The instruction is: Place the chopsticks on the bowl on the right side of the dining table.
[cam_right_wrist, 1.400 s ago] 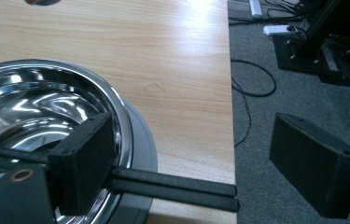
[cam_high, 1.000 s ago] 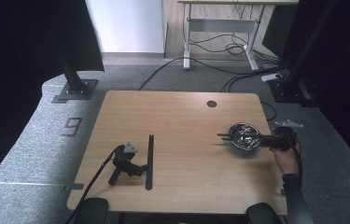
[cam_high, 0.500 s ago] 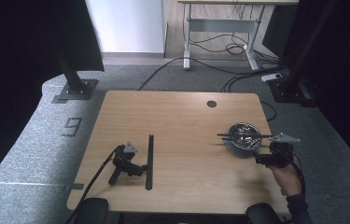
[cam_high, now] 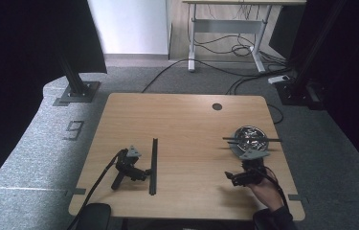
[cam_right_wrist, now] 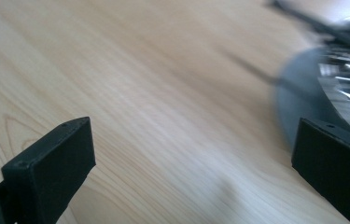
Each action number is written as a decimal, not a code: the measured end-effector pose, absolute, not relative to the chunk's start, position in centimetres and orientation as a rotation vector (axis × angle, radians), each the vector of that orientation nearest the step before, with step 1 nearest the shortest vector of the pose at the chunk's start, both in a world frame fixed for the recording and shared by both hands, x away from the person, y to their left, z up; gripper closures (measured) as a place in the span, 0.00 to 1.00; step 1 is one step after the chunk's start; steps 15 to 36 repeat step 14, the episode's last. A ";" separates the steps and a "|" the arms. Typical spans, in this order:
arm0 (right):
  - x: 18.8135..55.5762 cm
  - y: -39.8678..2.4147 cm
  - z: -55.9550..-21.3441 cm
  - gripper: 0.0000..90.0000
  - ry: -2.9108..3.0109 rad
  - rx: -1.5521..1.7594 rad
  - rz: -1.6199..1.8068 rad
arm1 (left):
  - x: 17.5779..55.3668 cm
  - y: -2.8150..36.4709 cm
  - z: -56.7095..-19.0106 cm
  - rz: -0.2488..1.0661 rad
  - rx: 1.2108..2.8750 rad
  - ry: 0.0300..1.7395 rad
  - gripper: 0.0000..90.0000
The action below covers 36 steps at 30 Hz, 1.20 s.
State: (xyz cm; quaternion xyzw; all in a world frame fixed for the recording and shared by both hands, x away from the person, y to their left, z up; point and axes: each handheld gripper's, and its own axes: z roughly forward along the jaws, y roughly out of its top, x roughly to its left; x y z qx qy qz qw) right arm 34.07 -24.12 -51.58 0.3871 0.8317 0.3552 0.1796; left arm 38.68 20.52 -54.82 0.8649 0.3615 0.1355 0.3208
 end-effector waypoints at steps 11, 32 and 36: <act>35.1 -21.8 -55.9 0.00 2.437 1.045 1.039 | 38.7 20.5 -54.8 0.356 2.273 0.950 0.00; 35.1 -21.8 -55.9 0.00 2.437 1.044 1.038 | 38.7 20.5 -54.8 0.356 2.273 0.950 0.00; 35.1 -21.8 -55.9 0.00 2.437 1.044 1.038 | 38.7 20.5 -54.8 0.356 2.273 0.950 0.00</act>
